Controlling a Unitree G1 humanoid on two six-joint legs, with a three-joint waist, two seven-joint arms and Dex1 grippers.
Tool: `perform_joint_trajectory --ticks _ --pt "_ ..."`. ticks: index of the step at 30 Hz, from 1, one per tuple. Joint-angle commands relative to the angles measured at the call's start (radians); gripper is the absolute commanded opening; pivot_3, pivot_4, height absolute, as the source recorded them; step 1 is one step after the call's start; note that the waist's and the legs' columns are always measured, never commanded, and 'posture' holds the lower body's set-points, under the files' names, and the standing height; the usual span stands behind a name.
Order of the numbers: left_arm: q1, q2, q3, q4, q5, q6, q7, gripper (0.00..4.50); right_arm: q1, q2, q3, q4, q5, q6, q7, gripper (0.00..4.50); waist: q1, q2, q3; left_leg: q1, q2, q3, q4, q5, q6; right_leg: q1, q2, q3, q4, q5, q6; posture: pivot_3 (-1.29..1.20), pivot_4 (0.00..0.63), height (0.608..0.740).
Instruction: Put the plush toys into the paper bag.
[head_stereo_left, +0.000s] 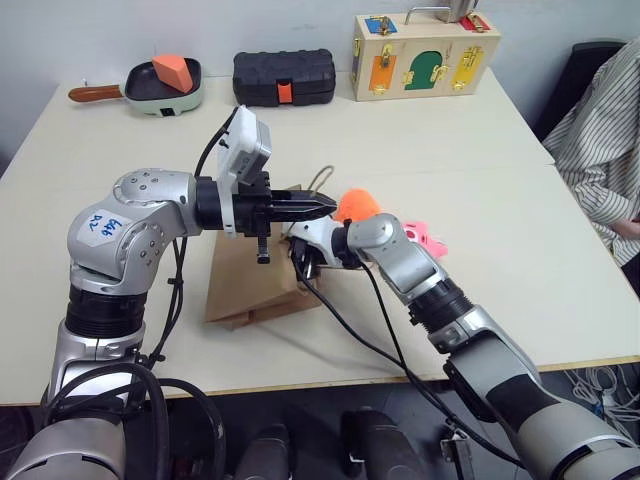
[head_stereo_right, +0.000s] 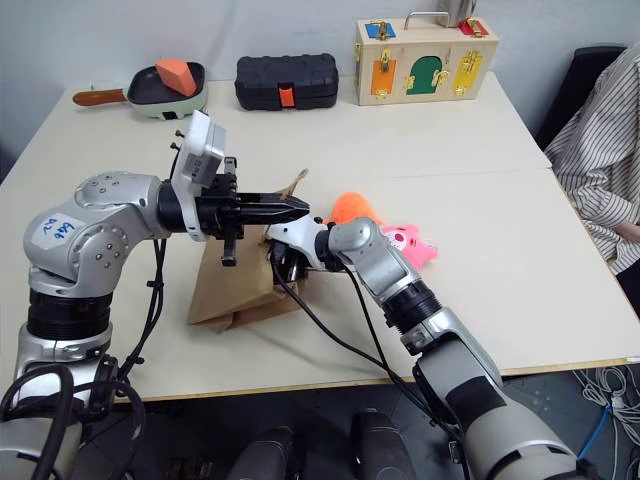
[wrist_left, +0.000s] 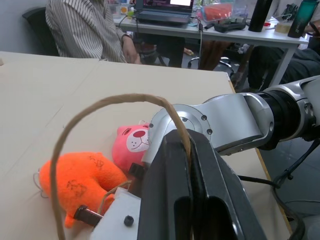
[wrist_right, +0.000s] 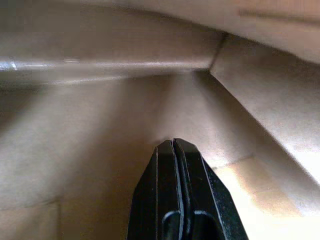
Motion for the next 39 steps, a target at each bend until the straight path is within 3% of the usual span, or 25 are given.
perform_joint_trajectory --ticks 1,11,20,33,39 --pt "-0.042 0.021 0.036 0.002 -0.001 -0.034 0.001 0.00 0.048 -0.027 0.063 0.001 -0.082 -0.072 0.003 0.04 0.002 0.000 0.000 0.000 0.000 0.000 0.000 0.000 0.000 0.000 0.000 0.000 0.000 0.000 0.000 0.00 0.150 0.740" --pt "-0.138 0.063 0.060 0.080 -0.013 -0.026 -0.013 0.00 0.164 -0.084 0.058 -0.141 -0.122 -0.023 0.018 0.04 0.005 -0.001 -0.001 0.000 -0.001 -0.001 0.000 0.000 0.000 0.000 0.000 0.000 0.000 0.000 0.000 0.00 0.150 0.740" --pt "-0.082 0.039 0.003 0.015 -0.021 -0.024 -0.044 0.00 0.100 -0.037 -0.067 -0.242 0.005 0.061 0.052 0.04 0.004 -0.001 -0.001 0.000 -0.001 -0.001 0.000 0.000 0.000 0.000 0.000 0.000 0.000 0.000 0.000 0.00 0.150 0.740" --pt "-0.069 0.043 0.018 -0.001 -0.031 -0.023 -0.041 0.00 -0.004 -0.021 -0.028 -0.104 -0.009 -0.339 0.123 0.04 -0.001 -0.001 -0.001 0.000 -0.001 0.000 0.000 0.001 -0.001 -0.001 0.000 0.000 0.000 0.000 0.000 0.00 0.150 0.740" --pt "-0.058 0.035 0.023 -0.024 -0.047 -0.011 -0.028 0.00 -0.041 0.061 -0.005 0.039 -0.048 -0.369 0.093 0.04 -0.007 -0.001 -0.001 0.000 -0.001 0.000 0.000 0.001 -0.001 -0.001 0.000 0.000 0.000 0.000 0.000 0.00 0.150 0.740"
